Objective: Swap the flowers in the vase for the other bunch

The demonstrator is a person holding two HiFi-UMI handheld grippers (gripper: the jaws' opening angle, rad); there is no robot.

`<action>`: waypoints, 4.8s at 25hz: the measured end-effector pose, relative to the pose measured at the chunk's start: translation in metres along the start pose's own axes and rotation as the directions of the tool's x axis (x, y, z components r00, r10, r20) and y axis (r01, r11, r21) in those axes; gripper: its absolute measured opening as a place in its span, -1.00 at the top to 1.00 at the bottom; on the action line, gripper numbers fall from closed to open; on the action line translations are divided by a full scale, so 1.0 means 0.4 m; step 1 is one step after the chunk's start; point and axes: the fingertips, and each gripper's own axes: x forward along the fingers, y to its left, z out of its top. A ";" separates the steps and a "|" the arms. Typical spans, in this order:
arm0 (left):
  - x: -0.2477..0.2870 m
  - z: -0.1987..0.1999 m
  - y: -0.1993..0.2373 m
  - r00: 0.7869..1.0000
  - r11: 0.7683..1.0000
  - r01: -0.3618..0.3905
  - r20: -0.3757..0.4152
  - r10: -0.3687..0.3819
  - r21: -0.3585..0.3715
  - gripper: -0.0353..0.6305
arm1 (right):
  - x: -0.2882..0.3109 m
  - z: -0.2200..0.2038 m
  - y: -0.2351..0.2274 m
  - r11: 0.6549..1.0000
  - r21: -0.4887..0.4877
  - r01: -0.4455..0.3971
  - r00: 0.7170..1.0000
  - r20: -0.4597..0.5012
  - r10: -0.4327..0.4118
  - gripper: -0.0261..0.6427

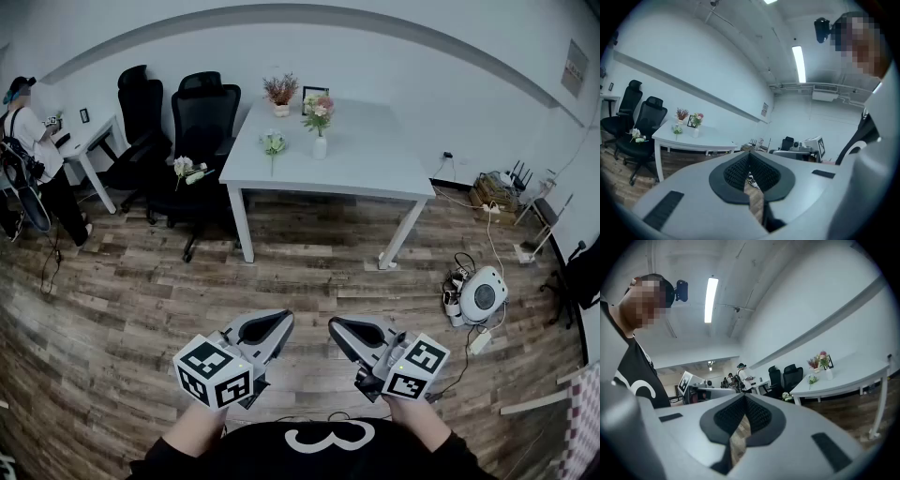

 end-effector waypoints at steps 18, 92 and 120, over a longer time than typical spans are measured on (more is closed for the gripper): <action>0.012 -0.011 -0.019 0.998 0.998 0.054 -0.013 -0.054 -0.014 0.86 | -0.022 -0.037 -0.029 0.996 -0.015 0.091 0.994 -0.061 -0.092 0.90; 1.191 0.556 1.428 0.996 0.989 -0.022 -0.085 0.010 -0.144 0.86 | 0.910 0.432 -1.829 0.935 -0.108 0.338 0.934 -0.084 -0.348 -0.50; 1.134 0.542 1.528 0.997 0.978 -0.060 -0.057 0.050 -0.199 0.86 | 1.050 0.364 -1.925 0.902 -0.170 0.397 0.894 -0.153 -0.422 0.04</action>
